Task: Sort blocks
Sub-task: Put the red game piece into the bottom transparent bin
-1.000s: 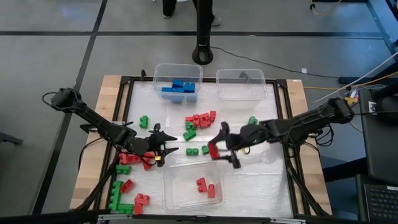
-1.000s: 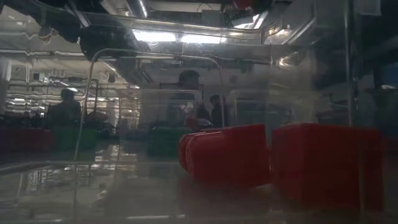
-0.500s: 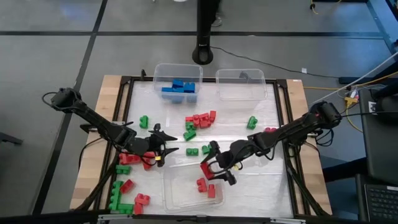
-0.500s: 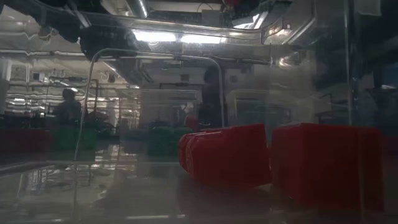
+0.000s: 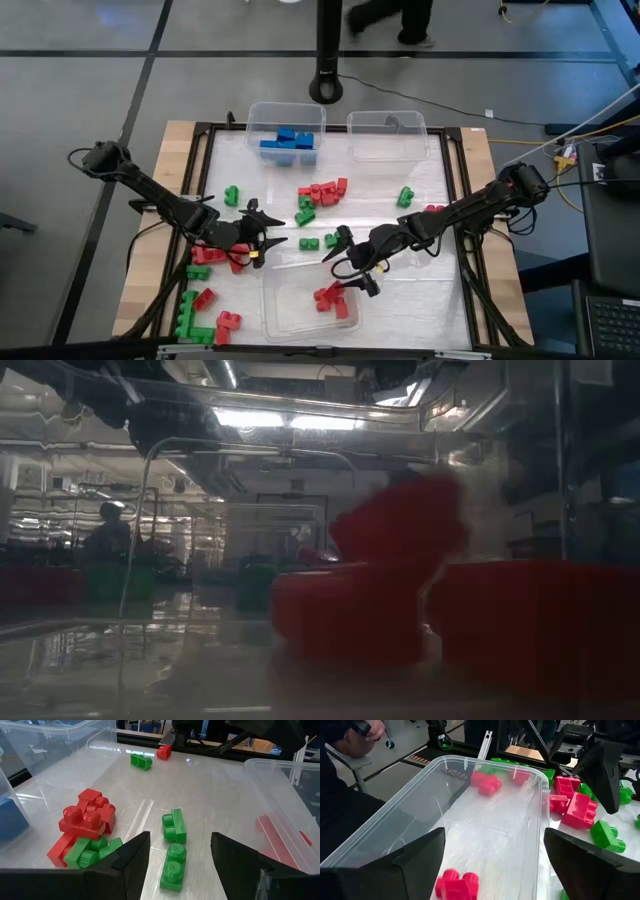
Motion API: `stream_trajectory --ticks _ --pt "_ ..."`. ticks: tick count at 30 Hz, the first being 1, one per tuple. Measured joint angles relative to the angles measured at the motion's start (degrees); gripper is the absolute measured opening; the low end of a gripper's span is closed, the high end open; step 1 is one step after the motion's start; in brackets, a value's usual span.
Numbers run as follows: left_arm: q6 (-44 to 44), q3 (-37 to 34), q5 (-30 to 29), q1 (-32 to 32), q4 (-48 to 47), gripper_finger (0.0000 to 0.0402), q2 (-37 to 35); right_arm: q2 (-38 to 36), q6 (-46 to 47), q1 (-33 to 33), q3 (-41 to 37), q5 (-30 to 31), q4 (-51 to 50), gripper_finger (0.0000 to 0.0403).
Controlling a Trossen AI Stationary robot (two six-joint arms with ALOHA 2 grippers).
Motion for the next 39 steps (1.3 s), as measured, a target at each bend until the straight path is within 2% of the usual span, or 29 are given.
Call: stream_trajectory --ticks 2,5,9,12,18,20,22,25,29,35,39 --pt "0.0 0.0 0.0 0.0 0.0 0.0198 0.0 -0.1 0.0 0.0 0.0 -0.6 -1.0 0.0339" --pt "0.0 0.0 0.0 0.0 0.0 0.0198 0.0 -2.9 0.1 -1.8 0.0 -4.8 -6.8 0.0339" --pt "0.0 0.0 0.0 0.0 0.0 0.0198 0.0 -9.6 0.8 -6.2 2.0 -6.3 -23.9 0.0339" --pt "0.0 0.0 0.0 0.0 0.0 0.0198 0.1 -13.7 2.0 -8.5 3.4 1.0 -40.4 0.0339" --pt "0.0 0.0 0.0 0.0 -0.3 0.0198 0.1 -18.6 5.7 -11.4 3.9 20.2 -67.1 0.034" --pt "0.0 0.0 0.0 0.0 -0.3 0.0198 0.1 -18.6 6.6 -12.1 3.9 24.0 -75.7 0.034" --pt "0.0 0.0 0.0 0.0 -0.3 0.0198 0.1 -18.3 7.4 -13.3 3.4 25.3 -82.2 0.034" --pt "0.0 0.0 0.0 0.0 -0.3 0.0198 0.1 -17.9 7.4 -15.6 1.1 24.7 -87.0 0.034" --pt "0.0 0.0 0.0 0.0 -0.3 0.0198 0.1 -18.0 5.1 -19.0 -3.4 22.0 -88.1 0.034" --pt "0.0 0.0 0.0 0.0 -0.4 0.0198 0.1 -18.0 3.7 -21.7 -11.1 17.7 -87.8 0.034" --pt "0.1 0.0 0.0 0.0 -0.4 0.0198 0.1 -18.0 5.4 -21.8 -13.8 18.4 -86.3 0.034"
